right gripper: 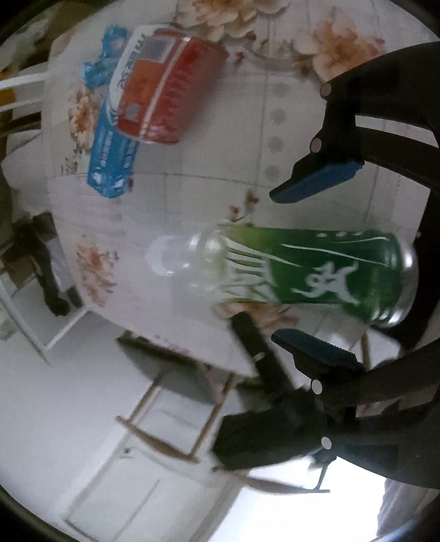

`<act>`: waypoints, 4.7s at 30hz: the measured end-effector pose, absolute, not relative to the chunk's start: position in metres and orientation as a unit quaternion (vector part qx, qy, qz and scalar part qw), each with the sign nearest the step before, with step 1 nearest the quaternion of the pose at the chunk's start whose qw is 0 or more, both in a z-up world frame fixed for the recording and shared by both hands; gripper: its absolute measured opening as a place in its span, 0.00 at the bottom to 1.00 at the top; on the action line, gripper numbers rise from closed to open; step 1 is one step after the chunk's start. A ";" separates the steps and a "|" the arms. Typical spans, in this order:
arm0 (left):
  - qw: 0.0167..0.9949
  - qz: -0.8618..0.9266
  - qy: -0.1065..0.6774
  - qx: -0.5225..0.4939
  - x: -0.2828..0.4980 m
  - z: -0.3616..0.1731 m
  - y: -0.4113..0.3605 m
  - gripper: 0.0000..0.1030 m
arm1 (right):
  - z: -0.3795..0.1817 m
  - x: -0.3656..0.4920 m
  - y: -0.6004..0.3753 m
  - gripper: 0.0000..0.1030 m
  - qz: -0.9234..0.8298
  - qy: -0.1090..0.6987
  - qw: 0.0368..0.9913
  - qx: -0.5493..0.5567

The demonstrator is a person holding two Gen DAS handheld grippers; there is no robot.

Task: Collect trash
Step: 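Grasp the green drink bottle with the right gripper and lift it, then grasp the red can with the left gripper while the right gripper holds the bottle, then lift the red can upright with the left gripper while the right gripper holds the bottle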

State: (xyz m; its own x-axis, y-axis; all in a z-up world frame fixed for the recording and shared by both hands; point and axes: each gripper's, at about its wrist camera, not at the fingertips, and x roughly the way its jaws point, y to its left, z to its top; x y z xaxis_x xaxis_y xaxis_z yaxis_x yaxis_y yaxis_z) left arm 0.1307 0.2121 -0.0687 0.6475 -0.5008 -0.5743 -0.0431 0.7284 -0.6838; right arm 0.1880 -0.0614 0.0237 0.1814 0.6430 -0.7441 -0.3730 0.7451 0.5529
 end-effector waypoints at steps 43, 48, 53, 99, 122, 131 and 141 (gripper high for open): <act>0.872 -0.211 0.377 -0.231 0.125 -0.026 0.135 0.39 | 0.073 0.116 -0.150 0.63 0.169 0.269 0.945 0.079; 0.881 -0.209 0.371 -0.208 0.139 -0.017 0.120 0.55 | 0.067 0.099 -0.176 0.63 0.148 0.243 0.954 0.089; 0.886 -0.218 0.367 -0.180 0.156 -0.007 0.101 0.70 | 0.066 0.087 -0.193 0.62 0.130 0.233 0.959 0.100; 0.871 -0.195 0.432 -0.133 0.255 -0.032 0.029 0.91 | 0.067 0.076 -0.249 0.62 0.117 0.214 0.948 0.206; 0.864 -0.203 0.460 -0.034 0.293 -0.042 -0.017 0.94 | 0.074 0.080 -0.256 0.62 0.122 0.225 0.946 0.201; 0.885 -0.165 0.435 0.023 0.284 -0.055 -0.029 0.89 | 0.074 0.082 -0.258 0.62 0.119 0.225 0.946 0.200; 0.909 -0.138 0.370 0.130 0.248 -0.048 -0.033 0.88 | 0.072 0.082 -0.255 0.62 0.114 0.225 0.947 0.200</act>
